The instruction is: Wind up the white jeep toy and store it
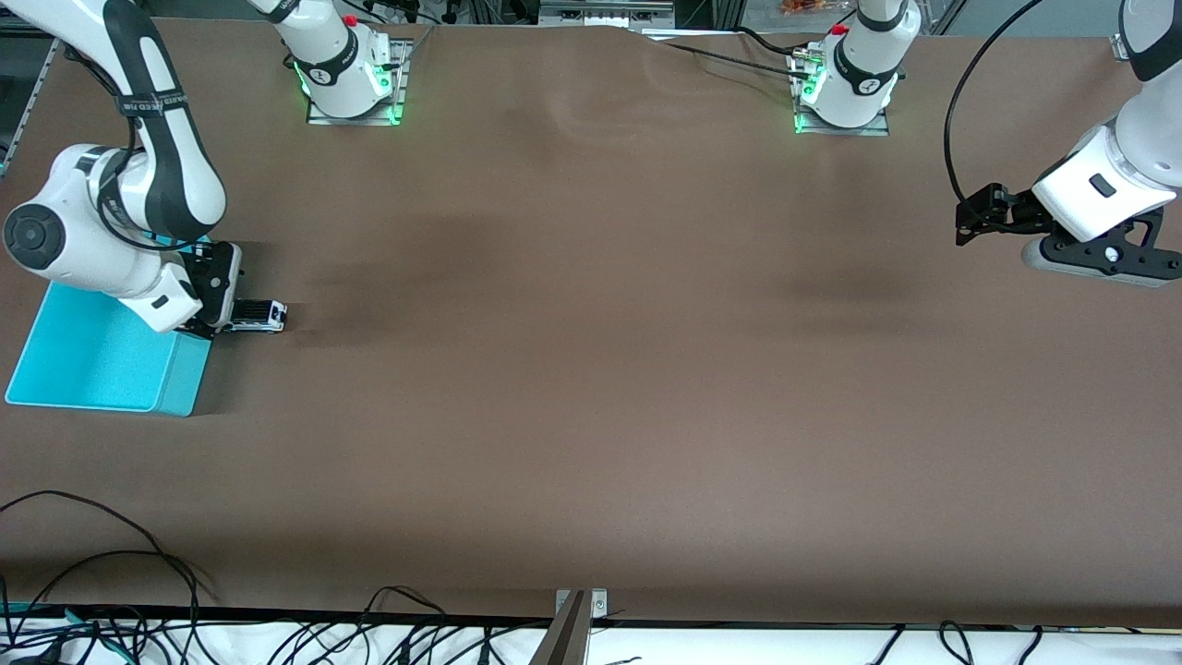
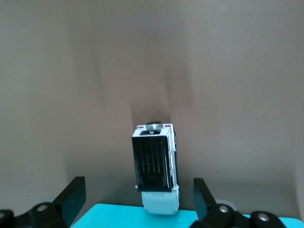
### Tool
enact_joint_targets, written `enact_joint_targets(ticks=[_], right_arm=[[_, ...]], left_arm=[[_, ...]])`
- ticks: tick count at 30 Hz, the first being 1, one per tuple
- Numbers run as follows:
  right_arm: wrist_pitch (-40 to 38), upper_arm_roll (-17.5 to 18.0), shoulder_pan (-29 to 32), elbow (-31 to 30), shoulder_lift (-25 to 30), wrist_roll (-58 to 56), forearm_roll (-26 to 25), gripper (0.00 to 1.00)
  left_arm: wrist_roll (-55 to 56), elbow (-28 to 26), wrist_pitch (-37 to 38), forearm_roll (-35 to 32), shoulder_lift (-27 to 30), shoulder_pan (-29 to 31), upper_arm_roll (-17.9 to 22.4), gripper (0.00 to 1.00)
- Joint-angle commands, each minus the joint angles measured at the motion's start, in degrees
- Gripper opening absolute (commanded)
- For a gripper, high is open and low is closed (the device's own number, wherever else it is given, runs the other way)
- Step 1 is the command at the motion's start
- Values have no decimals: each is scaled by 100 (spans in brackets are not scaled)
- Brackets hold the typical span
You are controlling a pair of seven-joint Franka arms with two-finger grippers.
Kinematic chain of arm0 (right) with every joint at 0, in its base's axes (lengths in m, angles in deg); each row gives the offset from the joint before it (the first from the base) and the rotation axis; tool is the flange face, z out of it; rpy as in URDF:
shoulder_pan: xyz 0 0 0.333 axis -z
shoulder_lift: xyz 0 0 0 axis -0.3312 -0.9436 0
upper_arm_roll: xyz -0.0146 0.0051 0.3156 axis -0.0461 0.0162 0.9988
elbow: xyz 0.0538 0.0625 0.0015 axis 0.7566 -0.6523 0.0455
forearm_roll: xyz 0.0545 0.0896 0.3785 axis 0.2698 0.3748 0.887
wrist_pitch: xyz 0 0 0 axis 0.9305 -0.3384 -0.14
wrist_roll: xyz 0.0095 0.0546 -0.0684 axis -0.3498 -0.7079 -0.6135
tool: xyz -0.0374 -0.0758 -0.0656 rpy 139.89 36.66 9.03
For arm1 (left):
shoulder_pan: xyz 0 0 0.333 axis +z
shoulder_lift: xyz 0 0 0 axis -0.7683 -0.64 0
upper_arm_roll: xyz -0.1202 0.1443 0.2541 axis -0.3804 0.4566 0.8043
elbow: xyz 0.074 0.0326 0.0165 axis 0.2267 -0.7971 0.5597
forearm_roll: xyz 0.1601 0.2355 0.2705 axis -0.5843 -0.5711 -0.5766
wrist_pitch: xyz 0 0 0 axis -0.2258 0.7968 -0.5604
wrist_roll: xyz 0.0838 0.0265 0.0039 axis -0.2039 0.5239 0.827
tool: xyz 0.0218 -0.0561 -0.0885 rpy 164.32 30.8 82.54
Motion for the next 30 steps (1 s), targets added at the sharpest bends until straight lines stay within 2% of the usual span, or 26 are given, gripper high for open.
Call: enact_joint_targets(ticks=[1,15,17,20,23,25,27,30], right_arm=[[842,20,157,-470,-82,-390,113,100],[1713,46,193,-470,-689,-751,245,100],[1731,55,193,-470,-689,-751,245,87],[1705,107,184,-461,-681,-751,245,53],[1678,169,184,-444,-663,-751,245,27],[1617,187,184,-444,-637,-751,245,13],[1503,204,175,-418,-576,-742,245,4],[1205,318,175,-295,-426,-707,254,4]], left_arm=[[27,187,84,112,-104,-66,43,100],[27,178,84,112,-104,-57,43,100],[18,178,84,112,-104,-57,43,100],[27,178,84,112,-104,-57,43,100],[27,178,84,112,-104,-66,43,100],[27,178,84,112,-104,-66,43,100],[36,178,84,112,-104,-66,43,100],[88,178,93,112,-104,-66,34,100]])
